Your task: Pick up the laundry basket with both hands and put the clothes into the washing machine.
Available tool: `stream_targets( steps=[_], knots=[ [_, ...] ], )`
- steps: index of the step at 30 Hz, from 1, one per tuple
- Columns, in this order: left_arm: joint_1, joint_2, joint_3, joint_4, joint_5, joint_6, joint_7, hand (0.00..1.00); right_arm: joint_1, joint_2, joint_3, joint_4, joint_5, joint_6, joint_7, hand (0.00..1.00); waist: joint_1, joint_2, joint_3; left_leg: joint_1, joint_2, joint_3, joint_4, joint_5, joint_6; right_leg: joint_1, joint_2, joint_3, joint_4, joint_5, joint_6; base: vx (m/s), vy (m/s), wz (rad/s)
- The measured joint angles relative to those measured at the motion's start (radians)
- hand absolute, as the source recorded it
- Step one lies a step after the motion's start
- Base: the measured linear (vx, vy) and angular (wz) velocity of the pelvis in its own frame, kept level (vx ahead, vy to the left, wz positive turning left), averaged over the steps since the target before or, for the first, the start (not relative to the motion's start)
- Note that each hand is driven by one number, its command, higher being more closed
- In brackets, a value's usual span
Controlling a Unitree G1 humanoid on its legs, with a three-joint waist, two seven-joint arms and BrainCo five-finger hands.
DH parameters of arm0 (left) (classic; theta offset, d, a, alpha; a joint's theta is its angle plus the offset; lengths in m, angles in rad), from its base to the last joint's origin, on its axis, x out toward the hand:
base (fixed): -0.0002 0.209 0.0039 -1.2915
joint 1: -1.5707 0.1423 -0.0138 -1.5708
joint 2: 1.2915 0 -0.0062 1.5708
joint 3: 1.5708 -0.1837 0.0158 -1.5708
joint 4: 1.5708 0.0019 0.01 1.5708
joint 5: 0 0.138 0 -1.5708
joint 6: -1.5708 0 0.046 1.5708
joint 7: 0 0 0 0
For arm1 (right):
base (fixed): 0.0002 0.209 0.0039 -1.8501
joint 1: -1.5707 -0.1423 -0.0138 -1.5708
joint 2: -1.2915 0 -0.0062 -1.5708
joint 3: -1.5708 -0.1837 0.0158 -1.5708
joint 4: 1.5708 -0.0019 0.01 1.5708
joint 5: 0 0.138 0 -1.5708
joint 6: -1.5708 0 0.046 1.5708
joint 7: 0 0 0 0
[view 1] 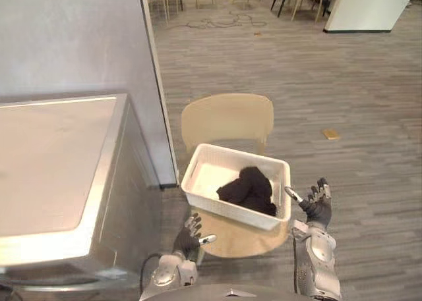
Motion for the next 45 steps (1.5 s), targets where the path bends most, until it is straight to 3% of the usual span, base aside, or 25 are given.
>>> stream_targets(
  steps=[2,4,7,9,10,11,12,15,18,24,31,35,40,45],
  knots=[
    [-0.019,0.022,0.0,0.0,0.021,0.004,-0.006,0.0,-0.004,0.001,-0.001,0.012,-0.076,0.033,0.014,0.0,-0.008,-0.007,0.0,0.067,-0.021,-0.012,-0.053,-0.002,0.003,-0.068,-0.025,-0.022,0.112,-0.022,-0.037,0.47,0.117,0.17],
    [-0.034,0.035,0.001,-0.01,0.038,0.002,-0.008,0.0,-0.011,-0.003,-0.002,0.01,-0.172,0.046,0.021,0.0,-0.008,0.004,-0.007,0.11,-0.022,-0.042,-0.105,0.003,-0.005,-0.12,-0.016,-0.066,0.025,-0.05,-0.053,0.32,0.031,0.01],
    [-0.076,0.037,-0.008,-0.001,0.038,0.002,-0.01,0.0,-0.019,-0.025,-0.028,0.01,-0.229,0.056,0.022,0.0,-0.019,0.022,0.005,0.113,-0.019,-0.119,-0.124,0.008,-0.013,-0.149,0.022,-0.03,-0.146,-0.058,-0.046,0.23,-0.067,0.44],
    [-0.098,0.037,-0.015,0.006,0.038,0.001,-0.012,0.0,-0.007,-0.045,-0.051,0.01,-0.271,0.076,0.022,0.0,-0.023,0.027,0.014,0.105,-0.008,-0.159,-0.106,0.009,-0.03,-0.139,0.056,0.03,-0.29,-0.027,-0.028,0.14,-0.136,0.63],
    [-0.106,0.039,-0.014,0.007,0.039,-0.001,-0.019,0.0,-0.007,-0.058,-0.052,0.006,-0.337,0.088,0.028,0.0,-0.015,0.01,0.025,0.084,-0.008,-0.173,-0.065,-0.003,-0.055,-0.139,0.058,0.045,-0.365,0.04,-0.022,0.11,-0.235,0.52],
    [-0.123,0.044,-0.01,0.007,0.04,-0.004,-0.026,0.0,-0.012,-0.068,-0.035,-0.002,-0.381,0.098,0.037,0.0,-0.009,-0.014,0.046,0.062,-0.006,-0.174,-0.017,-0.024,-0.086,-0.142,0.054,0.044,-0.398,0.138,-0.051,0.06,-0.332,0.59],
    [-0.137,0.034,0.006,0.028,0.057,-0.005,-0.029,0.0,-0.032,-0.101,-0.012,-0.005,-0.428,0.102,0.056,0.0,-0.005,0.002,0.088,0.011,0.032,-0.193,0.061,-0.051,-0.11,-0.15,0.07,0.018,-0.367,0.155,-0.031,0.0,-0.331,0.53],
    [-0.156,0.016,0.019,0.016,0.086,-0.006,-0.029,0.0,-0.07,-0.148,0.027,-0.036,-0.465,0.102,0.07,0.0,0.014,0.022,0.132,-0.117,0.097,-0.244,0.114,-0.059,-0.126,-0.222,0.114,-0.06,-0.334,0.141,-0.064,-0.08,-0.246,0.59],
    [-0.183,0.006,0.033,0.015,0.085,-0.006,-0.027,0.0,-0.11,-0.153,0.039,-0.069,-0.464,0.102,0.088,0.0,0.032,0.018,0.184,-0.202,0.121,-0.258,0.127,-0.04,-0.138,-0.29,0.123,-0.103,-0.312,0.143,-0.092,-0.14,-0.168,0.39],
    [-0.192,0.005,0.069,-0.045,0.086,-0.006,-0.013,0.0,-0.105,-0.106,0.087,-0.141,-0.456,0.095,0.094,0.0,0.044,-0.01,0.264,-0.316,0.148,-0.268,0.221,-0.05,-0.138,-0.374,0.125,-0.119,-0.26,0.138,-0.109,-0.15,-0.022,0.08],
    [-0.21,0.006,0.097,-0.059,0.099,-0.005,-0.005,0.0,-0.091,-0.101,0.122,-0.136,-0.442,0.096,0.125,0.0,0.046,-0.013,0.274,-0.334,0.149,-0.248,0.242,-0.05,-0.136,-0.39,0.121,-0.103,-0.261,0.149,-0.112,-0.04,0.037,-0.07],
    [-0.221,0.016,0.095,-0.058,0.108,-0.004,-0.007,0.0,-0.086,-0.11,0.121,-0.097,-0.442,0.097,0.18,0.0,0.044,-0.025,0.28,-0.313,0.144,-0.221,0.184,-0.02,-0.127,-0.383,0.13,-0.081,-0.331,0.204,-0.107,0.0,0.016,-0.16],
    [-0.228,0.07,0.094,-0.05,0.121,-0.003,-0.031,0.0,-0.175,-0.277,0.119,0.101,-0.446,0.101,0.288,0.0,0.031,-0.03,0.282,-0.283,0.134,-0.197,0.123,0.019,-0.114,-0.358,0.142,-0.059,-0.416,0.269,-0.102,0.02,0.01,-0.14],
    [-0.224,0.094,0.088,-0.034,0.122,-0.004,-0.038,0.0,-0.342,-0.406,0.121,0.316,-0.532,0.102,0.296,0.0,0.027,-0.03,0.289,-0.282,0.131,-0.194,0.121,0.029,-0.104,-0.343,0.151,-0.045,-0.461,0.305,-0.099,-0.06,0.023,-0.05]
  ],
)
